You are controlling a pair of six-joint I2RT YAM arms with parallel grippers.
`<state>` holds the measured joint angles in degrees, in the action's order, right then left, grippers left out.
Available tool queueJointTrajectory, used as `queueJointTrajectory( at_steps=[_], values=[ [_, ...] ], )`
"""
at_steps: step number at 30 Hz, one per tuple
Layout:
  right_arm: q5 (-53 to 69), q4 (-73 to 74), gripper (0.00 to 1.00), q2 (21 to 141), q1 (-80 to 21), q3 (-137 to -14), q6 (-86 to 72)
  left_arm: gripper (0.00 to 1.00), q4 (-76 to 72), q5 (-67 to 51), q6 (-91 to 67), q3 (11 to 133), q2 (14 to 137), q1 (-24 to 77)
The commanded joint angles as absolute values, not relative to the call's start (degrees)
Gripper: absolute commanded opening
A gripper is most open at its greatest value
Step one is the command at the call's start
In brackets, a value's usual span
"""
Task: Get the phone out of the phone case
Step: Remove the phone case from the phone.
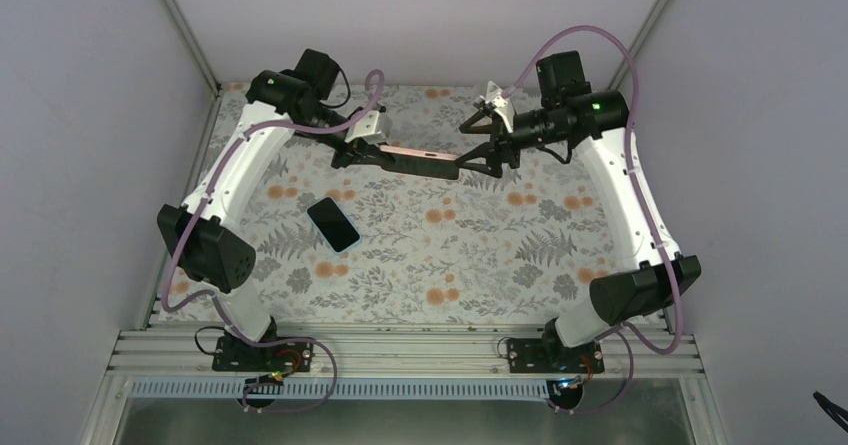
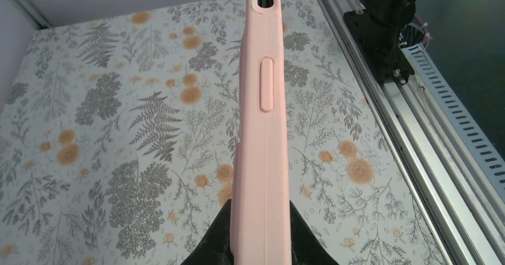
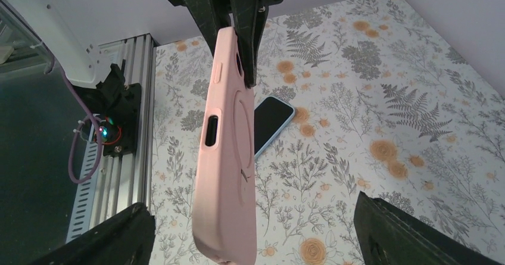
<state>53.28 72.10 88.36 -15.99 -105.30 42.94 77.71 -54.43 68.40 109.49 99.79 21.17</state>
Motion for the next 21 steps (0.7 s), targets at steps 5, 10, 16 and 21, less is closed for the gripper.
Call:
queueJointTrajectory(
  at_steps=[5,10,16,21],
  values=[
    [55.9,70.1,0.82,89.9,-15.6,-105.0,42.7,0.02,76.5,-57.0,70.7,110.1,95.9,21.1],
    [55.7,68.7,0.81,89.0,-15.3,-103.5,42.0,0.02,77.0,-57.5,70.9,110.9,96.0,21.1],
    [55.2,66.4,0.77,89.2,-13.8,-102.9,40.2,0.02,77.7,-57.7,71.4,110.8,95.7,21.1],
    [54.8,62.1,0.76,90.8,-11.5,-103.5,37.3,0.02,77.7,-57.9,71.5,110.2,94.3,21.2]
  ],
)
